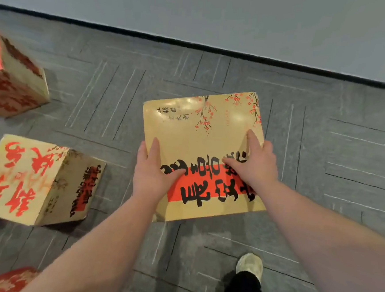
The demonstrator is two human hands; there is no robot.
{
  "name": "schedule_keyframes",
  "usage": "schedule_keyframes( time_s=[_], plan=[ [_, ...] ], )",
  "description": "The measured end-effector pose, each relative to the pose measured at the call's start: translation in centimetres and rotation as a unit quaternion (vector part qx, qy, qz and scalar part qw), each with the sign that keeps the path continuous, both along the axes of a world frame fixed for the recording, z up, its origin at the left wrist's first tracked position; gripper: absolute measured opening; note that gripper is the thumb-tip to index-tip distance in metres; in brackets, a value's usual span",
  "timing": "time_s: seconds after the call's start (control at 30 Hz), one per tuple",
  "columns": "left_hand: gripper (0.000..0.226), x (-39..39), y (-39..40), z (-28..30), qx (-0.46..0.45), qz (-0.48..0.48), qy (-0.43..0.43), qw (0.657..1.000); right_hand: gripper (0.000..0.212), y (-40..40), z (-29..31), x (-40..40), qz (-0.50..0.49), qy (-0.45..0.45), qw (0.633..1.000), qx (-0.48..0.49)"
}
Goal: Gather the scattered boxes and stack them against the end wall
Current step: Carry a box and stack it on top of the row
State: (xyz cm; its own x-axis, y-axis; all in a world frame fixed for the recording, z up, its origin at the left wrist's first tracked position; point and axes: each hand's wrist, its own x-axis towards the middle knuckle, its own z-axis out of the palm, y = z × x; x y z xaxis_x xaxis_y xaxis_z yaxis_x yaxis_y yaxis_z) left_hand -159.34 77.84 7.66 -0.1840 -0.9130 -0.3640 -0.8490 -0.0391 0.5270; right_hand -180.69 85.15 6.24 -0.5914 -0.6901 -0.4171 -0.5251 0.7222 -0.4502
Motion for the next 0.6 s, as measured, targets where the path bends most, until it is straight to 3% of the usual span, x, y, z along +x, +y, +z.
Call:
schedule_keyframes(
  time_s=[0.3, 0.6],
  plan=[
    [0.105, -26.7, -1.2, 9.5, -0.049, -0.141, 0.005, 0.989, 0.097, 4.7, 8.8, -23.7, -0.133, 0.017, 0.990, -0.040],
    [0.107, -53.1, 2.1, 14.4, -0.069, -0.312, 0.049, 0.946, 0.096, 13.9, 14.8, -44.9, -0.299, 0.051, 0.951, -0.061]
  ],
)
